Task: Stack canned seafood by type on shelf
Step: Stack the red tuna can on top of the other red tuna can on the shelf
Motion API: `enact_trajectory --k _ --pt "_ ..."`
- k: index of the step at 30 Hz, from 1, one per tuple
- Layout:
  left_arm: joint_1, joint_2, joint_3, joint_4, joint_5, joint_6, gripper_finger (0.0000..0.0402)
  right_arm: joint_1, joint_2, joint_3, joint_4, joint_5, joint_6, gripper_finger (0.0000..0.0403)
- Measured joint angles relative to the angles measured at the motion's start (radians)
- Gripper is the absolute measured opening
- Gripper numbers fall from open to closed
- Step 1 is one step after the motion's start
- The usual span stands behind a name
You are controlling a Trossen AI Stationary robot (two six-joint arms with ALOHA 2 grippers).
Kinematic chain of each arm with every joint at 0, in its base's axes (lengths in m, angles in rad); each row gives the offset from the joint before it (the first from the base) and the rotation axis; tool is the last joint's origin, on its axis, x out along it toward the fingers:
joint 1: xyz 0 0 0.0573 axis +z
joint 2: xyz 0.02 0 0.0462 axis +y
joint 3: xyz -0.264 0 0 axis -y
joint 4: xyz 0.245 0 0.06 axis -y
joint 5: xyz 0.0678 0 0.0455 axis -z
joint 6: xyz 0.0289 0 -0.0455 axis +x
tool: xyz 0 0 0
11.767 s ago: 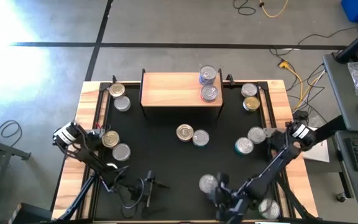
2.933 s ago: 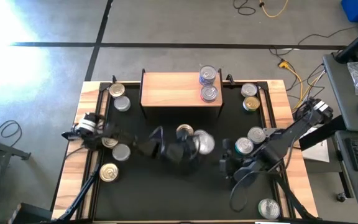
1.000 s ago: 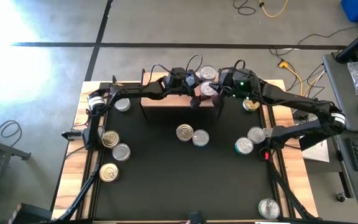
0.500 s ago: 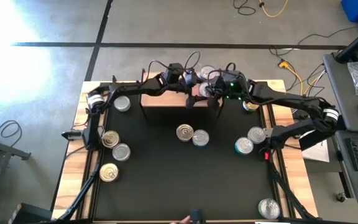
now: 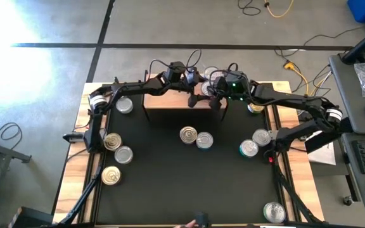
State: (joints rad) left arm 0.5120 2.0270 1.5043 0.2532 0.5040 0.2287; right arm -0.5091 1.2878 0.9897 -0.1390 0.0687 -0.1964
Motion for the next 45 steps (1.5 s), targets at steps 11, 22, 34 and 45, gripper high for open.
enact_trajectory --k 11,22,34,45 --pt "-0.021 0.0 0.016 0.012 -0.026 0.0 0.0375 0.0 -0.047 0.004 -0.013 0.0 -0.047 0.0013" --pt "-0.033 0.042 0.024 0.024 -0.07 -0.034 0.0378 -0.011 -0.017 0.007 -0.057 0.007 -0.073 0.0013" --pt "-0.036 0.033 0.024 0.016 -0.099 -0.053 0.0393 -0.016 -0.016 0.007 -0.067 0.001 -0.077 0.0013" --pt "-0.047 0.013 0.023 -0.031 -0.162 -0.059 0.0393 -0.015 -0.016 0.006 -0.084 -0.001 -0.075 0.0013"
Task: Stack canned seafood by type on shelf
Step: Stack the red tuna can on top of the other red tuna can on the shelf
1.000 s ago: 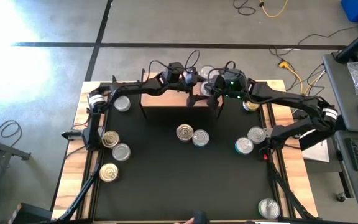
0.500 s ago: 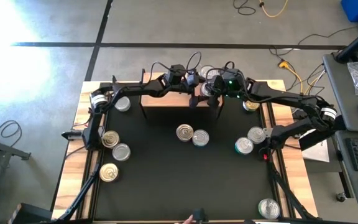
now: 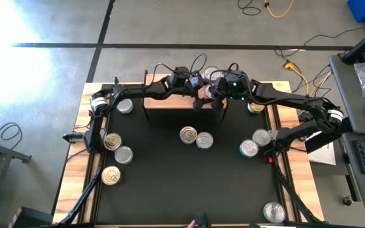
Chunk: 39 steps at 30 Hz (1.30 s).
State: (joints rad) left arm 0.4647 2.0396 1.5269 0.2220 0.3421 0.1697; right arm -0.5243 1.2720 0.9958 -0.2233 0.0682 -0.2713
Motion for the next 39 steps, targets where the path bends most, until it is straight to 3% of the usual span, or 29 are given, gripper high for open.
enact_trajectory --k 33,39 --pt "-0.033 -0.062 -0.003 -0.097 -0.024 -0.047 0.04 -0.002 -0.028 0.002 -0.038 0.002 -0.016 0.0013" --pt "-0.034 -0.064 -0.003 -0.129 -0.017 -0.038 0.04 -0.002 -0.027 0.002 -0.053 -0.039 -0.018 0.0013"
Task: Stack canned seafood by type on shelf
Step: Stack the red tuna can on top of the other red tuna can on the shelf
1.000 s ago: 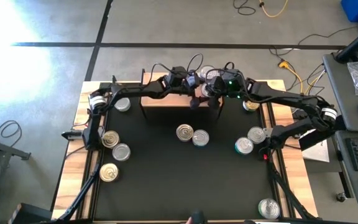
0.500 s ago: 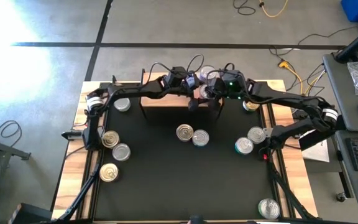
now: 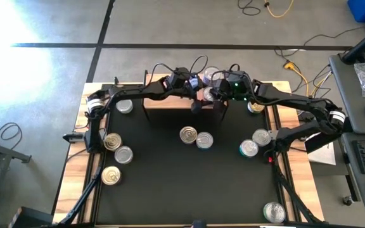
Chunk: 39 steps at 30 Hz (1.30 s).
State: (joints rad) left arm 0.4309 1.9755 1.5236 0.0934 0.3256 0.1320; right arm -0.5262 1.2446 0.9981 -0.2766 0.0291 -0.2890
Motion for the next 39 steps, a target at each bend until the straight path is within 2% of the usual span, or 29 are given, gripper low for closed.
enact_trajectory --k 6,10,13,18,23,27,32,39 --pt "0.0 0.013 0.001 0.012 0.001 0.061 0.04 0.0 -0.019 0.013 -0.026 0.003 -0.018 0.0013" --pt "-0.002 0.024 0.002 0.038 -0.04 0.073 0.04 0.001 -0.045 0.053 -0.027 0.007 0.003 0.0013" --pt "-0.003 0.027 0.002 0.045 -0.049 0.069 0.04 0.003 -0.051 0.067 -0.054 -0.006 0.02 0.0013" --pt "-0.006 0.027 0.002 0.044 -0.055 0.046 0.04 0.003 -0.046 0.057 -0.128 -0.09 0.012 0.0013" --pt "-0.012 0.027 0.011 0.011 -0.054 0.044 0.04 -0.002 -0.027 0.051 -0.18 -0.076 0.01 0.0013" --pt "-0.016 0.027 0.074 -0.108 -0.05 0.042 0.04 -0.01 -0.018 0.055 -0.249 -0.064 0.01 0.0013" --pt "-0.02 0.026 0.177 -0.294 -0.045 0.088 0.04 -0.011 -0.017 0.05 -0.323 0.04 0.017 0.0013" --pt "-0.02 0.023 0.244 -0.444 -0.056 0.104 0.04 -0.009 -0.02 0.046 -0.29 0.033 0.018 0.0013"
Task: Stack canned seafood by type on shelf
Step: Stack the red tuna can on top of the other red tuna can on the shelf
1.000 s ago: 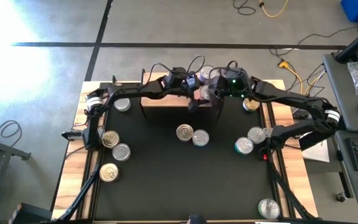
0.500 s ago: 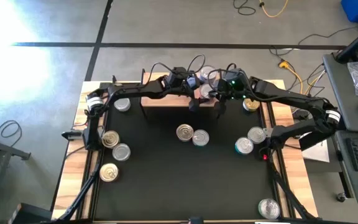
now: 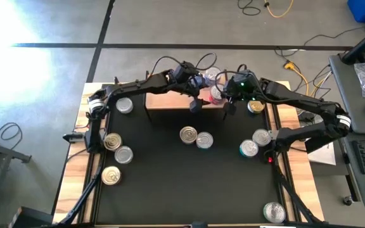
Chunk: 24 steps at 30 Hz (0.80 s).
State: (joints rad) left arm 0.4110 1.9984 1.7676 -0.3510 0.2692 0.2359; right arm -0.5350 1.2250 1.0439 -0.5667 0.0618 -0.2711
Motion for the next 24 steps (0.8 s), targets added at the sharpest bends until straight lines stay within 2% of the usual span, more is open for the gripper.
enact_trajectory --k 7,16,24 --pt "0.004 0.0 -0.041 -0.022 -0.041 0.015 0.0391 0.014 -0.066 -0.003 0.05 -0.042 0.01 0.0013" --pt "0.002 0.006 -0.112 0.152 -0.034 -0.008 0.0363 0.015 -0.17 -0.005 -0.027 -0.036 0.028 0.0013" --pt "-0.014 0.01 -0.155 0.195 -0.02 -0.01 0.0361 0.018 -0.203 -0.005 -0.11 -0.036 0.035 0.0013"
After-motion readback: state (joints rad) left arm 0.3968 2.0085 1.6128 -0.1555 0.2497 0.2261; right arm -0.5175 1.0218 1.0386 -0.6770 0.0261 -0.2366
